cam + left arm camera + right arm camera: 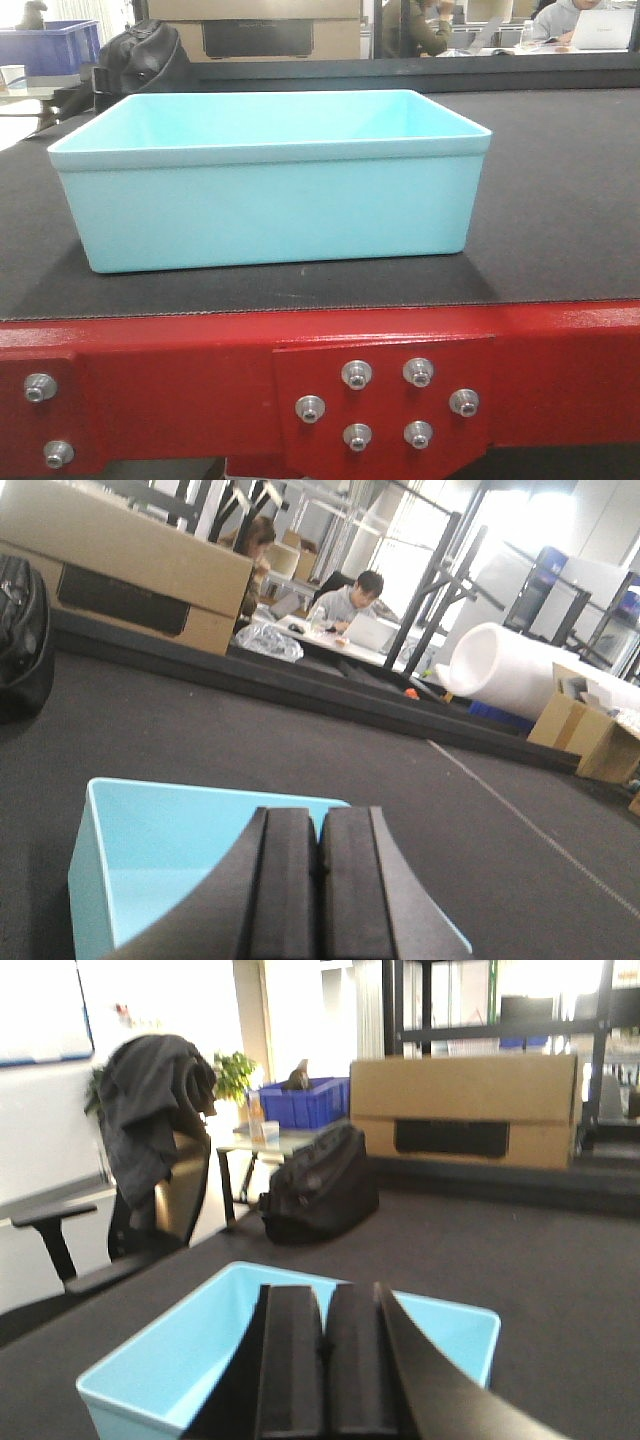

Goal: Fetch blue bin and place on conveyor start

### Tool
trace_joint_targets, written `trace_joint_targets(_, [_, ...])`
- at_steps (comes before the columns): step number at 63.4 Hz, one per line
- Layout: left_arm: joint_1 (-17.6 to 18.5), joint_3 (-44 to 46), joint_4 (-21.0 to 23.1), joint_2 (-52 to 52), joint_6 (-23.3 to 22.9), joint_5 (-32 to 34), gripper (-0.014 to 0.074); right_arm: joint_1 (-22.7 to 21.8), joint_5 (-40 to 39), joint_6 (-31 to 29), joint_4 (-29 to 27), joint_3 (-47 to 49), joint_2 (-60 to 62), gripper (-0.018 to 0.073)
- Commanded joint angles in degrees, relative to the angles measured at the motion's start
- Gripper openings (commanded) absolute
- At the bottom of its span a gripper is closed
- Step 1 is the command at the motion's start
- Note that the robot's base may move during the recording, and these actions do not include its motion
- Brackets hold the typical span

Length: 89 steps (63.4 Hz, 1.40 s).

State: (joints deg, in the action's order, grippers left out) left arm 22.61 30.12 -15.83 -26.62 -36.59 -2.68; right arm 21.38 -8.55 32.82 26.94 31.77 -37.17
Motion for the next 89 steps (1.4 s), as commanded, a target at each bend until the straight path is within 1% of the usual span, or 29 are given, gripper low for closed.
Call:
trace_joint_targets(1, [0.4, 0.0, -0.3, 1.2, 0.1, 0.5, -0.0111, -0.3, -1.7, -0.3, 0.4, -0.1, 0.9, -0.0167])
trace_joint_targets(33, [0.4, 0.0, -0.3, 1.2, 0.1, 0.5, -0.0111, -0.3, -2.5, -0.3, 0.4, -0.1, 0.9, -0.0167])
trace_joint_targets(36, [0.4, 0.0, -0.3, 1.2, 0.1, 0.5, -0.0111, -0.3, -1.9, -0.7, -1.1, -0.5, 1.2, -0.0167])
trace_joint_targets(37, [0.4, 0.0, -0.3, 1.2, 0.1, 0.5, -0.0111, -0.3, -1.9, -1.3, -1.7, -0.6, 1.5, -0.0167])
trace_joint_targets(39, [0.4, 0.0, -0.3, 1.2, 0.1, 0.5, -0.0111, -0.6, -1.8, -4.5, -3.4, -1.3, 1.9, -0.0167])
trace_joint_targets(42, [0.4, 0.0, -0.3, 1.2, 0.1, 0.5, -0.0111, -1.6, -2.1, -14.0, -8.5, -2.6, 2.8, -0.0167])
trace_joint_targets(43, [0.4, 0.0, -0.3, 1.2, 0.1, 0.5, -0.0111, -2.1, -2.4, -18.4, -11.2, -3.4, 3.2, -0.0167])
trace_joint_targets(46, [0.4, 0.0, -0.3, 1.2, 0.1, 0.5, -0.0111, -3.4, -3.3, -27.2, -17.7, -5.3, 4.3, -0.0167])
trace_joint_targets(48, [0.4, 0.0, -0.3, 1.2, 0.1, 0.5, -0.0111, -4.3, -3.4, -31.2, -21.3, -6.6, 5.2, -0.0167])
trace_joint_targets(50, [0.4, 0.0, -0.3, 1.2, 0.1, 0.5, -0.0111, -5.3, -3.4, -32.8, -23.2, -8.0, 6.1, -0.0167])
trace_joint_targets(53, [0.4, 0.0, -0.3, 1.2, 0.1, 0.5, -0.0111, -7.1, -2.4, -32.8, -23.5, -9.7, 7.6, -0.0167])
trace_joint_targets(58, [0.4, 0.0, -0.3, 1.2, 0.1, 0.5, -0.0111, -10.0, 1.6, -32.8, -23.9, -12.1, 10.4, -0.0167])
trace_joint_targets(64, [0.4, 0.0, -0.3, 1.2, 0.1, 0.5, -0.0111, -15.0, 7.6, -32.8, -24.3, -14.6, 14.0, -0.0167])
trace_joint_targets(66, [0.4, 0.0, -0.3, 1.2, 0.1, 0.5, -0.0111, -16.5, 8.6, -32.8, -24.3, -15.3, 15.2, -0.0167])
trace_joint_targets(72, [0.4, 0.0, -0.3, 1.2, 0.1, 0.5, -0.0111, -19.8, 8.2, -32.8, -24.3, -18.3, 19.0, -0.0167])
trace_joint_targets(78, [0.4, 0.0, -0.3, 1.2, 0.1, 0.5, -0.0111, -21.7, 8.2, -32.8, -24.3, -22.0, 23.0, -0.0167])
trace_joint_targets(89, [0.4, 0.0, -0.3, 1.2, 0.1, 0.5, -0.0111, -22.0, 8.2, -32.8, -24.3, -29.3, 31.9, -0.0167])
